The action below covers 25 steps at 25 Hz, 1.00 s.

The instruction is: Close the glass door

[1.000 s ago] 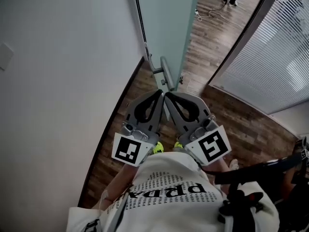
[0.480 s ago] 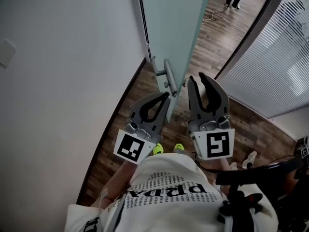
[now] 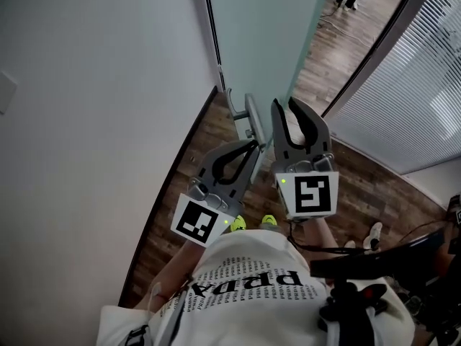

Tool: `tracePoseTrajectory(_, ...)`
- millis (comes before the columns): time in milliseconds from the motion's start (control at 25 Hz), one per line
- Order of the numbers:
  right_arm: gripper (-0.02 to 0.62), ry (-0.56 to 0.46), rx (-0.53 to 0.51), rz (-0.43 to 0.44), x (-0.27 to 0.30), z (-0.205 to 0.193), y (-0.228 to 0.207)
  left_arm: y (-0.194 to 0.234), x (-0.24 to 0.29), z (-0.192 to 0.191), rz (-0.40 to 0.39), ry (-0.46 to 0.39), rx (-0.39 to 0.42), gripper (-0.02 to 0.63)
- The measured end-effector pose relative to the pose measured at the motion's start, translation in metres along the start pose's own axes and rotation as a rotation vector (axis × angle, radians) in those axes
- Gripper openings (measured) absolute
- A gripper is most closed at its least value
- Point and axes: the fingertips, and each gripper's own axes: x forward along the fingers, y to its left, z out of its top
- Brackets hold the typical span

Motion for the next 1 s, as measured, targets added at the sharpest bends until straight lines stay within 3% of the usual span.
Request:
tracePoseTrajectory(320,0.066,0.031,0.048,0.053,-0.015,0.008,-0.003,-0.005,0.004,-0.002,-0.053,0.021,-0.005,-0.008)
tracePoseTrajectory(560,0.066,0.047,0.032,0.035,-0.017,0.009,-0.013,-0.010,0.009,-0.002,-0.093,0.025,-0.001,-0.008)
tracePoseTrajectory(1000,0.066,0.073,-0.016,0.074,-0.016,0.003,-0.012,-0.002,0.021,0.004,-0.081,-0.035,0.022,-0.008)
